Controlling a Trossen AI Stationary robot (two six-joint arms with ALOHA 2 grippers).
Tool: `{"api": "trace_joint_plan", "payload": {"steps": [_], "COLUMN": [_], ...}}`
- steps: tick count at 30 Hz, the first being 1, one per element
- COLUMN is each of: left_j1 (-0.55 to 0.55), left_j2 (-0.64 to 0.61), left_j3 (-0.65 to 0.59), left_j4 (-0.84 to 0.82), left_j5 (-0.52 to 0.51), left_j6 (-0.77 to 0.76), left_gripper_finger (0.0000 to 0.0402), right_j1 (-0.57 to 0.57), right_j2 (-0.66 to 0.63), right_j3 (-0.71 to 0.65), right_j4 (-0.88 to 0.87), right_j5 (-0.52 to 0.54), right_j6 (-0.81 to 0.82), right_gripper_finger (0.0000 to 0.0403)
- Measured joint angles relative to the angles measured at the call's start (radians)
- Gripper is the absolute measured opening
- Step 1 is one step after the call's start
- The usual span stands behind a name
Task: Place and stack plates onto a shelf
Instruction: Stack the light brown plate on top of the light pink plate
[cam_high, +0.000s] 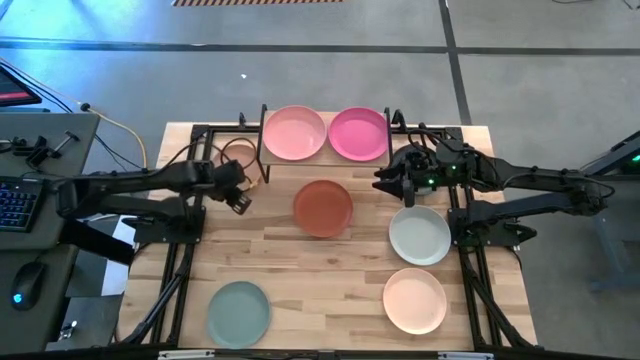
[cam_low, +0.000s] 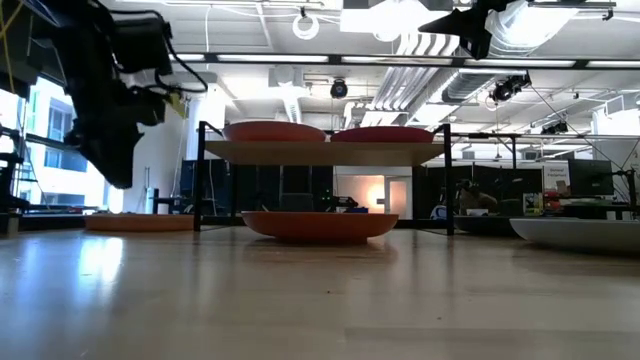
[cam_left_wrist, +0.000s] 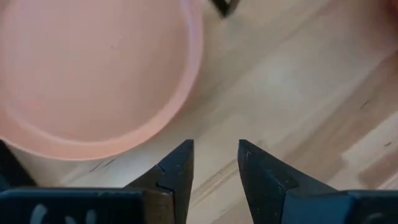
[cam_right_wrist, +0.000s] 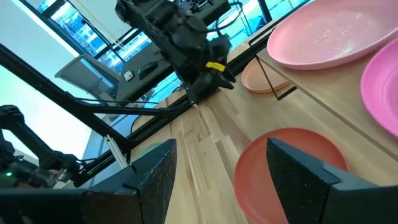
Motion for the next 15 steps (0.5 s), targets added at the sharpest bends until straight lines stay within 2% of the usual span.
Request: {"api": "trace_joint_plan", "payload": {"steps": [5, 9, 15], "left_j1": [0.072, 0.099, 0.130], "left_j2": [0.073, 0.113, 0.158], "left_j3": [0.000, 0.000, 0.000], "left_j4": [0.025, 0.059, 0.090], "left_j5": [0.005, 0.011, -0.069], "left_j6": [0.050, 0.031, 0.000], "left_gripper_finger": [0.0103, 0.0097, 0.0085], "right_j1": [0.000, 0.000, 0.000], "right_j2": [0.000, 0.000, 0.000], "right_j3": [0.000, 0.000, 0.000], "right_j4": [0.000, 0.000, 0.000], "right_j5": [0.000, 0.002, 0.025], "right_j6": [0.008, 0.008, 0.032], "right_gripper_finger": [0.0229, 0.0229, 0.0229]}}
